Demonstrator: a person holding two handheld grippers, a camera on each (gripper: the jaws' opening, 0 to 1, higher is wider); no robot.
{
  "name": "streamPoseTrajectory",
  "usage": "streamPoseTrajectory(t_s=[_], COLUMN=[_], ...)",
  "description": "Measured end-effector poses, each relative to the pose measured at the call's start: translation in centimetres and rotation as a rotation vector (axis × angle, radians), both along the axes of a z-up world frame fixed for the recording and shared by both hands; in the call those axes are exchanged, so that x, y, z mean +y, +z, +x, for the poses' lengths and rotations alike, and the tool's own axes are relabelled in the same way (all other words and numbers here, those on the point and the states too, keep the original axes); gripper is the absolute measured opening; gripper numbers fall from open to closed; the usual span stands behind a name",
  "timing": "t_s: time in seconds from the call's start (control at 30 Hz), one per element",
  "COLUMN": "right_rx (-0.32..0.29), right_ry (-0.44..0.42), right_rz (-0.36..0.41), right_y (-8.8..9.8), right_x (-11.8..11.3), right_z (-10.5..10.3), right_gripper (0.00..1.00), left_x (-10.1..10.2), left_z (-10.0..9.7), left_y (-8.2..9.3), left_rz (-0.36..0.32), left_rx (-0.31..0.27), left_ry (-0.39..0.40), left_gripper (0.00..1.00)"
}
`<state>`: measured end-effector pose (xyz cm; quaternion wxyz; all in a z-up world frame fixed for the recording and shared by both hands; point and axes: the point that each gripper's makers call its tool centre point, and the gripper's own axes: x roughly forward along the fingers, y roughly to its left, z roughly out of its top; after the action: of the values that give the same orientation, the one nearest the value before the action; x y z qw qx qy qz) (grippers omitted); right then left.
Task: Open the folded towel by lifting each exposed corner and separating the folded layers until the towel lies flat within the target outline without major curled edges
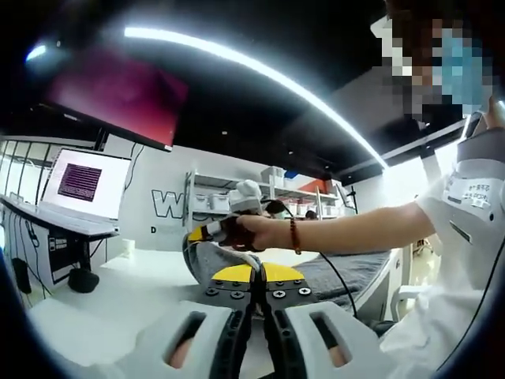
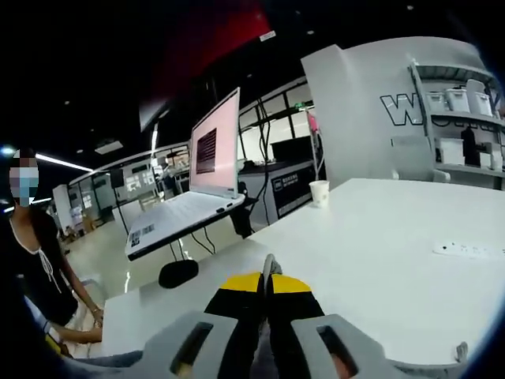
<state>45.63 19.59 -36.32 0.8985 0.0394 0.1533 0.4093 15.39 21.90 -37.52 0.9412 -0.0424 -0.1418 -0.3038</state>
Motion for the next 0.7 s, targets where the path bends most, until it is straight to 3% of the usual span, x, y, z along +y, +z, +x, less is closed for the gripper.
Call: streamPoseTrajectory(t_s=[0.4, 0.63, 0.7], right_rx=[0.003, 0.002, -0.003], right_ry=[0.0, 0.004, 0.003], right_rz=[-0.011, -0.018, -0.026], right_y=[-0.5, -1.1, -1.2], right_x=[0.7, 1.5, 1.7], right_z=[0.2, 0.1, 0.1], right_gripper=[0.0, 0.0, 0.0], left_x=[0.4, 0.8, 0.9], left_z=[0.0, -0.1, 0.0], left_y=[-0.7, -1.1, -1.4], left_rz=[-0.018, 0.005, -0.01], left_rx=[0.024, 0.027, 0.053], left_ry=[0.011, 0.03, 0.031], left_gripper=[0.01, 0.02, 0.02])
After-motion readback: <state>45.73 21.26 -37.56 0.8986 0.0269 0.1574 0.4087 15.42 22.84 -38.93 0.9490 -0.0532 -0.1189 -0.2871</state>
